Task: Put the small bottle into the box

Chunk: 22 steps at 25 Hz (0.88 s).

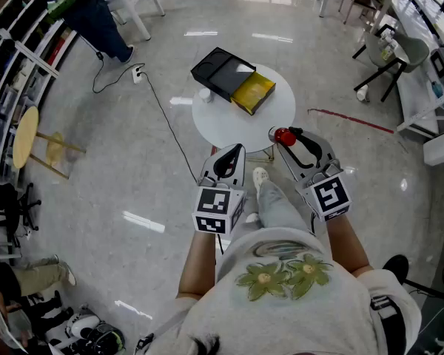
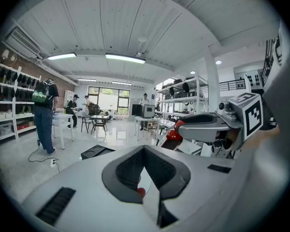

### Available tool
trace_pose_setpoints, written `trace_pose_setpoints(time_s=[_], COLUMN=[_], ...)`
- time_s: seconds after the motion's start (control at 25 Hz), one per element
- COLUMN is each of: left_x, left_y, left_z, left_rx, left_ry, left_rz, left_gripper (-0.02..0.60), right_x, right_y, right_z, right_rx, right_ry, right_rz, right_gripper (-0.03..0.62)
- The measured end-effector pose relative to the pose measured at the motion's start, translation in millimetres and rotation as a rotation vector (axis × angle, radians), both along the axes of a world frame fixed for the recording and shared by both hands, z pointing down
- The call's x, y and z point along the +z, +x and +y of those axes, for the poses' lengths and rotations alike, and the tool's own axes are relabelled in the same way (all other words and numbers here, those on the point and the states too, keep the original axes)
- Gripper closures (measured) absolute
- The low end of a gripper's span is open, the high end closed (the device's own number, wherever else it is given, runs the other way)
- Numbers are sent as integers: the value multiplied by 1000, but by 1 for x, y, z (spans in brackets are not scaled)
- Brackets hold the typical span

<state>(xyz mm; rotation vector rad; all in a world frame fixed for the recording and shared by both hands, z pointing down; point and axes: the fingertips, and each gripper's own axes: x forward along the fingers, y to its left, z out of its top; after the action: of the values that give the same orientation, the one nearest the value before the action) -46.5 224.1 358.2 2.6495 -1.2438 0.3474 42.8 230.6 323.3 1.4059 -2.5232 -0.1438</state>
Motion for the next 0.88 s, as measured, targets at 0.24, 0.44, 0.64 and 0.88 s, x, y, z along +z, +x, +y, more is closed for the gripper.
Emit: trace_pose_setpoints(time_s=[0.24,0.44,0.64,0.88], left_x=[7,7,6,2], left_y=[-2,-5,-8,-5], left_z=[-20,-46,-76,-115], left_rx=[3,-6,-20,-22], left_ry=[4,3,-3,1], left_rz=[-3,-7,-9,-23], left_gripper=[578,578,578,578], right_x=[9,5,5,2], right_y=[-2,-7,-9,-5], right_z=[-23,-52,-84,-129], right_rx=[-13,-39,-52,-62], right_ry=[-8,-4,-12,-7], right_rz=[1,-12,-14,-22], right_gripper=[447,447,447,447])
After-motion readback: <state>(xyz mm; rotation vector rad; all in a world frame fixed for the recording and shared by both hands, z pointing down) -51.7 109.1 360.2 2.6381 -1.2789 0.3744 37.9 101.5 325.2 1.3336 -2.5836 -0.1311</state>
